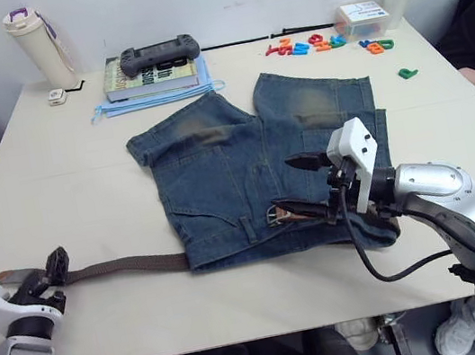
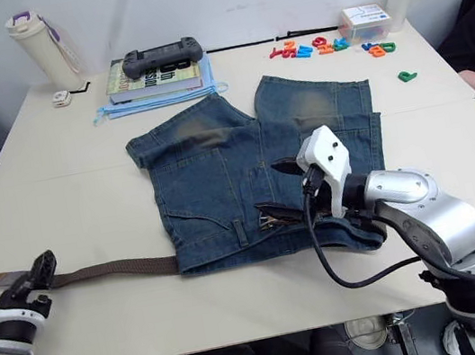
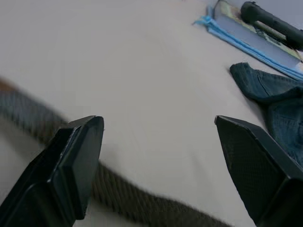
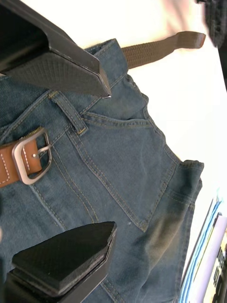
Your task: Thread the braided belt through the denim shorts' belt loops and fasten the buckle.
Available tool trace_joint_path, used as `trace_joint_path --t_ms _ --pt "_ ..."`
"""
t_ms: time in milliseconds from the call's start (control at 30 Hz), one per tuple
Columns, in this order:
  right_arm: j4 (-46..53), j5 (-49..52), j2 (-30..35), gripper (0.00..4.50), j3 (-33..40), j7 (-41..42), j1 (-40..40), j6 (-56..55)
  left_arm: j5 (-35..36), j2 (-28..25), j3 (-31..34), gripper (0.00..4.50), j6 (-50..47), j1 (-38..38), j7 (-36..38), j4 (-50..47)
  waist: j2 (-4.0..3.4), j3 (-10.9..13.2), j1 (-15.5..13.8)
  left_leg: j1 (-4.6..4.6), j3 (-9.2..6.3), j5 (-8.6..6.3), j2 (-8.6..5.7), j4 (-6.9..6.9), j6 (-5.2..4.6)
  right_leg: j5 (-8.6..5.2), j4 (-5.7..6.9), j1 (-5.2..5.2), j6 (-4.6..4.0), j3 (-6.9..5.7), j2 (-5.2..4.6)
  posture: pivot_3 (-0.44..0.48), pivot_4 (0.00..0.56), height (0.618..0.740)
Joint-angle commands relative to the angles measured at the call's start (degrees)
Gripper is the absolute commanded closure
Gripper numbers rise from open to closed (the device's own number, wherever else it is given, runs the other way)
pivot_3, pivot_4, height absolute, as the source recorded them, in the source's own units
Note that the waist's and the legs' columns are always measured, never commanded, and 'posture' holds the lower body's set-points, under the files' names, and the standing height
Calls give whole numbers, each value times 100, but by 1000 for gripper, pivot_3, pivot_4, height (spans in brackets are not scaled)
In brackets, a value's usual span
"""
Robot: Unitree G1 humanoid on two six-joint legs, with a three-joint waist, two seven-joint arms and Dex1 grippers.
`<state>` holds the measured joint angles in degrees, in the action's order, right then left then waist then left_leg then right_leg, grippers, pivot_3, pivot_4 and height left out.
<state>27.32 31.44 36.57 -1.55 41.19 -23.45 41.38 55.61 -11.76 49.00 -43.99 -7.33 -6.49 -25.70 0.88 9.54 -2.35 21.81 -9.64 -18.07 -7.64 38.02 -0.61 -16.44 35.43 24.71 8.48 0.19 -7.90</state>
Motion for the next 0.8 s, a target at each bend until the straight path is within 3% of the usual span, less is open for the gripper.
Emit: trace_joint_path --t_ms 33,100,267,567,767,800 --pt "72 -43 32 0 39 38 -60 -125 1123 255 227 357 -50 -270 -403 -167 1 1 -20 -1 2 -3 7 2 2 0 -1 -1 -1 0 7 0 150 707" --pt "55 -56 26 0 21 37 -75 -137 1504 307 202 357 -5 -360 -657 -125 4 2 -47 -4 8 -9 23 5 10 -1 -3 -3 -3 4 23 0 150 707" --pt "74 -69 -17 0 34 20 -90 -147 1571 196 110 357 143 -535 -1068 177 4 4 -63 -33 24 -21 52 3 28 -1 0 -19 -25 13 33 0 150 707" --pt "107 -77 -42 0 71 -33 -71 -154 1543 -834 -61 357 136 212 -1396 1435 0 6 -54 -50 41 -27 65 -3 35 3 8 -17 -38 25 43 0 150 707" --pt "165 -50 -46 0 103 -76 -79 -131 1553 -894 -295 357 -34 273 -1664 1634 -26 20 -58 -54 47 -28 63 -6 33 3 10 -17 -37 30 44 0 150 707" --pt "166 -45 -52 0 110 -89 -87 -126 1531 -859 -298 609 10 262 -1687 1623 -29 21 -58 -55 48 -28 63 -6 33 3 10 -17 -37 31 44 0 150 707"
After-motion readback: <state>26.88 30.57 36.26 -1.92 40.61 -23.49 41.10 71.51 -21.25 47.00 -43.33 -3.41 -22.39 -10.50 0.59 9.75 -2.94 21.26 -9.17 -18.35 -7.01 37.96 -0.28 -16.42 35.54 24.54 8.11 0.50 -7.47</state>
